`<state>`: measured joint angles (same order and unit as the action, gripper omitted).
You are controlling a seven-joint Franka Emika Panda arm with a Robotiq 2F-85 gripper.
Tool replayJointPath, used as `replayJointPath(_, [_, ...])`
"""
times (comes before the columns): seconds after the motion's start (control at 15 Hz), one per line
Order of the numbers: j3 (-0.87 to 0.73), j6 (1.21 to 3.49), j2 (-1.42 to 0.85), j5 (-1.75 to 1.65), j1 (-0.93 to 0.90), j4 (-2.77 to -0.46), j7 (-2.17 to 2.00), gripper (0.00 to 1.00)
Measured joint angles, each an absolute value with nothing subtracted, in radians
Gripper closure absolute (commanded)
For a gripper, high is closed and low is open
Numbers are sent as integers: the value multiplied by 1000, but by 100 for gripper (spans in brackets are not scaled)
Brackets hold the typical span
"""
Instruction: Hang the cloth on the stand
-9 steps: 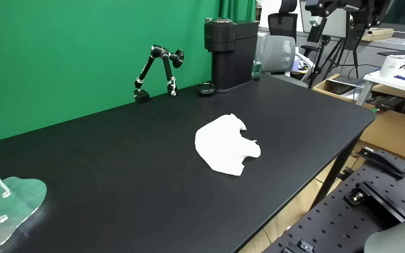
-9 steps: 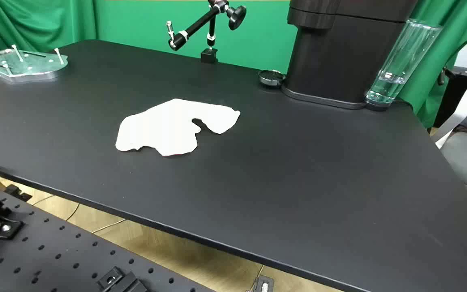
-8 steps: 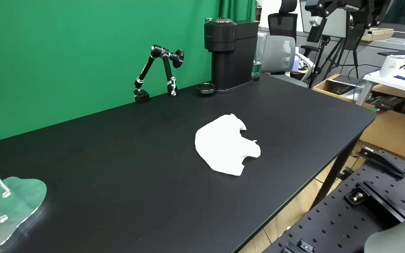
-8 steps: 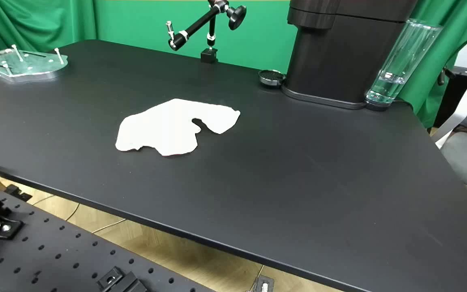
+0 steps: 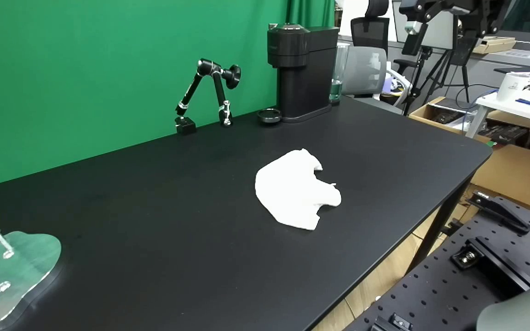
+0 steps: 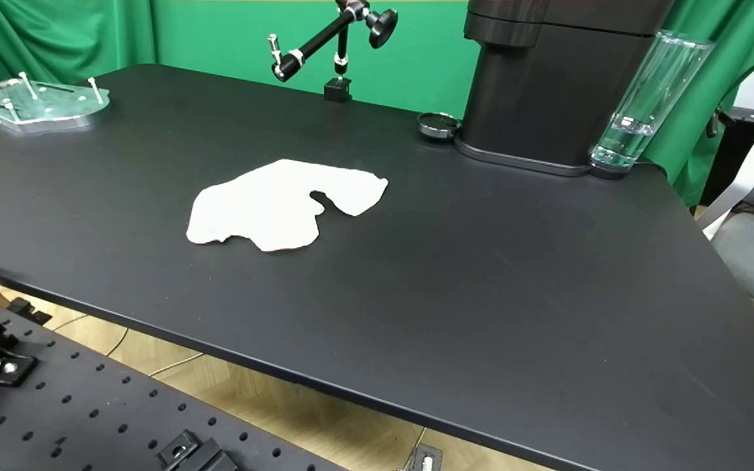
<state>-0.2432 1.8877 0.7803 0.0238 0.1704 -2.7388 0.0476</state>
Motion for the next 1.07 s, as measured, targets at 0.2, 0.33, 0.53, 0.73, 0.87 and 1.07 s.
replayJointPath(0.2, [-242, 1888, 780, 24, 171, -2739, 50, 0])
replayJointPath(0.33, [-237, 1901, 772, 23, 171, -2739, 64, 0])
replayJointPath(0.53, [-215, 1999, 706, 19, 159, -2739, 108, 0])
replayJointPath(0.73, [-181, 2148, 587, 18, 120, -2739, 152, 0])
replayJointPath(0.87, [-148, 2261, 492, 17, 80, -2739, 177, 0])
replayJointPath(1.07, [-83, 2425, 346, -6, 26, -2737, 189, 0])
